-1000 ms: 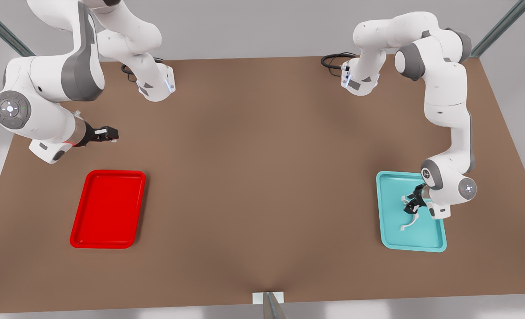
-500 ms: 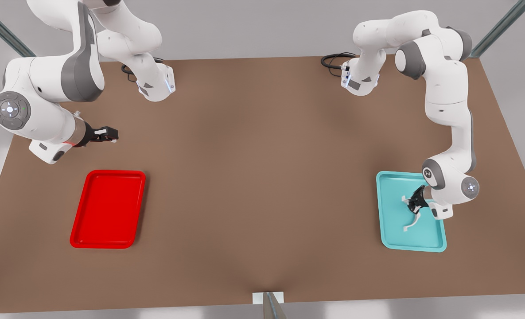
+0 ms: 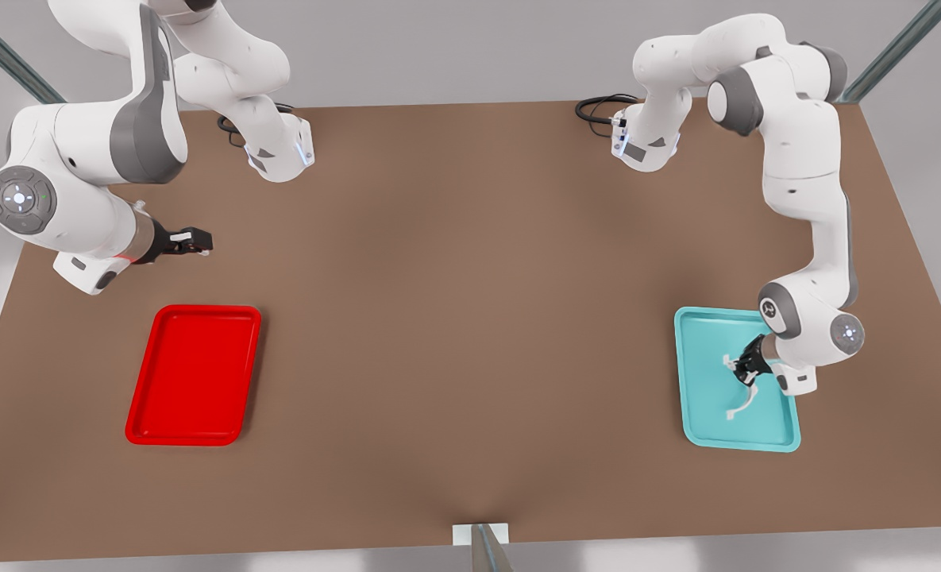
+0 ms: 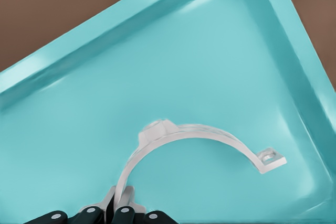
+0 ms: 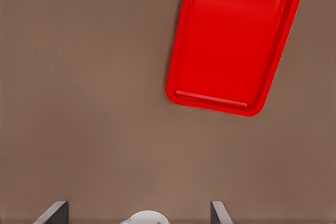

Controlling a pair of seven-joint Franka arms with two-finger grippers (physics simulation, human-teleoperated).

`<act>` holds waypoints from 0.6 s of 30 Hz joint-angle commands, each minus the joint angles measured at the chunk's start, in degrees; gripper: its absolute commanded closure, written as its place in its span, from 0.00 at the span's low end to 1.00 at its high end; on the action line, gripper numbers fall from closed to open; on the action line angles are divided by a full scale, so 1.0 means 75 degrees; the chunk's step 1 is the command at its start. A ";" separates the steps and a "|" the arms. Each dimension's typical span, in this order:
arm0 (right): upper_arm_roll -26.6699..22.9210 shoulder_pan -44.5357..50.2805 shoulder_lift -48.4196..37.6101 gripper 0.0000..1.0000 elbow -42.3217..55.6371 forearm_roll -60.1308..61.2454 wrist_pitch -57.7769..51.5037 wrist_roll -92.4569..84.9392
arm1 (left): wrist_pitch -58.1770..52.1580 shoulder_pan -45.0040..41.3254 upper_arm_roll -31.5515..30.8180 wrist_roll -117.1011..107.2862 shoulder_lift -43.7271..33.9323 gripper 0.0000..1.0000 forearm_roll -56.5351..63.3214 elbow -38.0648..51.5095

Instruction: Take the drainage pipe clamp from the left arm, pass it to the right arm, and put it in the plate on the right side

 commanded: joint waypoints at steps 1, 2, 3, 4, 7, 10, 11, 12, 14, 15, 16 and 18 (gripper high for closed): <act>0.0000 0.0001 -0.0008 0.00 0.0001 0.0004 -0.0003 0.0003 | 0.0008 -0.0094 -0.0006 0.0107 -0.0068 0.79 -0.0035 0.0012; -0.0011 0.0001 -0.0008 0.00 0.0001 0.0004 -0.0003 0.0003 | 0.0008 -0.0258 -0.0029 0.0095 -0.0185 0.79 -0.0035 0.0012; 0.0000 0.0001 -0.0008 0.00 0.0001 0.0004 -0.0003 0.0003 | 0.0008 -0.0398 -0.0076 0.0107 -0.0302 0.79 -0.0011 0.0023; 0.0000 0.0001 -0.0008 0.00 -0.0011 0.0004 -0.0003 0.0003 | 0.0008 -0.0515 -0.0100 0.0107 -0.0384 0.79 -0.0023 0.0023; -0.0011 0.0001 0.0004 0.00 -0.0046 0.0004 0.0055 0.0003 | 0.0008 -0.0984 -0.0381 0.0107 -0.0595 0.79 -0.0023 0.0035; -0.0011 0.0001 0.0004 0.00 -0.0058 0.0004 0.0055 0.0003 | 0.0184 -0.1488 -0.0498 0.0049 -0.0713 0.79 -0.0046 0.0047; 0.0000 0.0001 0.0016 0.00 -0.0058 0.0004 0.0067 0.0003 | 0.0196 -0.1874 -0.0498 0.0048 -0.0771 0.79 -0.0070 0.0047; 0.0000 0.0048 0.0028 0.00 -0.0140 0.0004 0.0196 0.0003 | 0.0254 -0.2214 -0.0498 0.0002 -0.0771 0.79 -0.0081 0.0059; 0.0000 0.0083 0.0110 0.00 -0.0163 0.0027 0.0220 0.0003 | 0.0348 -0.2625 -0.0662 -0.0104 -0.0912 0.79 -0.0082 0.0059; 0.0000 0.0083 0.0133 0.00 -0.0163 0.0027 0.0220 0.0003 | 0.0348 -0.2824 -0.0779 -0.0127 -0.0877 0.79 -0.0093 0.0223; 0.0024 0.0095 0.0168 0.00 -0.0163 0.0004 0.0290 0.0003 | 0.0337 -0.2941 -0.0908 -0.0455 -0.0771 0.79 -0.0117 0.0562; 0.0082 0.0212 0.0578 0.00 0.0013 0.0027 0.0360 -0.0126 | 0.0313 -0.3492 -0.1072 -0.0877 -0.0631 0.79 -0.0011 0.0891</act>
